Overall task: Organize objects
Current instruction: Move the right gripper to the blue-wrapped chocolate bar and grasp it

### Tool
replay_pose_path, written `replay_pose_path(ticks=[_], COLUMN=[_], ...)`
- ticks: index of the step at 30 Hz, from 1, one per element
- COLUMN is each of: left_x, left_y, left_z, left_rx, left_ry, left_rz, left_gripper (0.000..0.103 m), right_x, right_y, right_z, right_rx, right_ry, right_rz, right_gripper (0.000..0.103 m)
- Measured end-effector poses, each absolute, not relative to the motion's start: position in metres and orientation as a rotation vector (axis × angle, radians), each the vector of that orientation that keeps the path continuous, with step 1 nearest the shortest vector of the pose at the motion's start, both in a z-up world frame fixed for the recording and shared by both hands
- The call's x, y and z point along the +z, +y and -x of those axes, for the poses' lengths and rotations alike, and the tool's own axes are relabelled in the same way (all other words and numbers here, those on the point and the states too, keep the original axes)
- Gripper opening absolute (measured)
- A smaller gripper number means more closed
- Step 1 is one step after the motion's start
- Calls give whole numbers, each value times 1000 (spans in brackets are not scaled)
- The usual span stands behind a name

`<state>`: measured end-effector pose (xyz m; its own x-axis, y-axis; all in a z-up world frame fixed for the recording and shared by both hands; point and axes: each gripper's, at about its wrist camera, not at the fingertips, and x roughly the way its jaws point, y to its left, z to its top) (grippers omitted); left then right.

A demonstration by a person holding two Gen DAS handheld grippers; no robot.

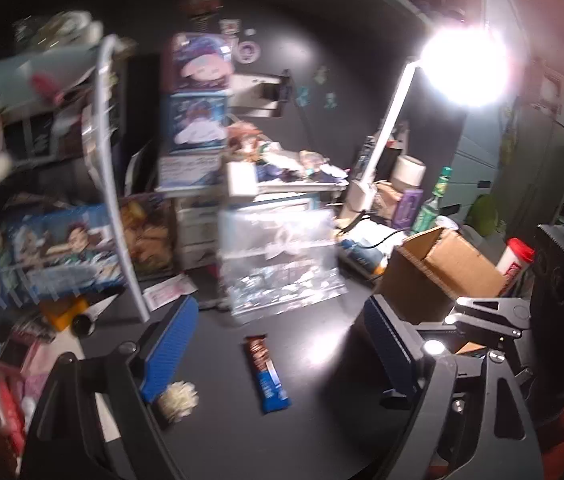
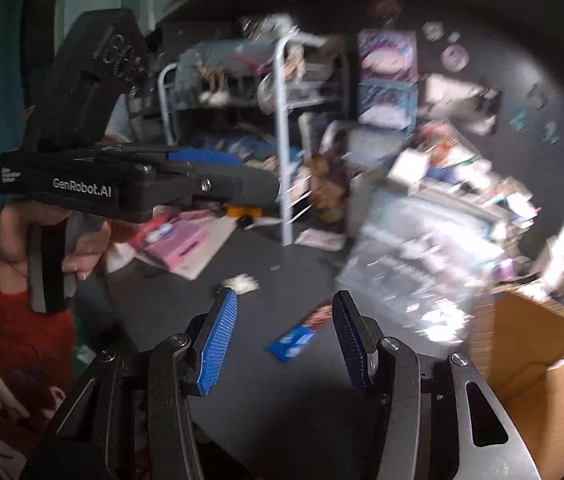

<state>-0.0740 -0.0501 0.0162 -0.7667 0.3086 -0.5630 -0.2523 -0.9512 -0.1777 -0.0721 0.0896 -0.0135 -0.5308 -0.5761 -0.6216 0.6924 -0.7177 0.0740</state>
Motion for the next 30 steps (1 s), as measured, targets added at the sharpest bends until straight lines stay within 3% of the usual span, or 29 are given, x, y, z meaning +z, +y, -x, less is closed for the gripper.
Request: replay_pose_path(ticks=[11,19,21,25,27,30], left_x=[-52,-69,-71,-72,-72,-73], left_y=[-105,-112,-113,-113,-113,-111], left_z=[50,48,48,49,50,51], left_rx=[2697,2671,2663,2660,2656,2655], left_ry=[-273,-331,-345,-344,-348,-340], left_rz=[968,996,997,1005,1008,1018], left_gripper=[84,84,84,84,84,84], right_x=[-135,-156,-159,-159,-159,-159], right_y=[49,32,30,31,32,36], right_z=[140,167,170,170,171,170], right_rx=[-2317,-2354,-2356,-2377,-2374,-2369], right_ry=[185,236,248,279,279,282], right_rz=[-1186,-1222,-1232,-1226,-1224,-1223], right_gripper=[46,44,33,25,16,14])
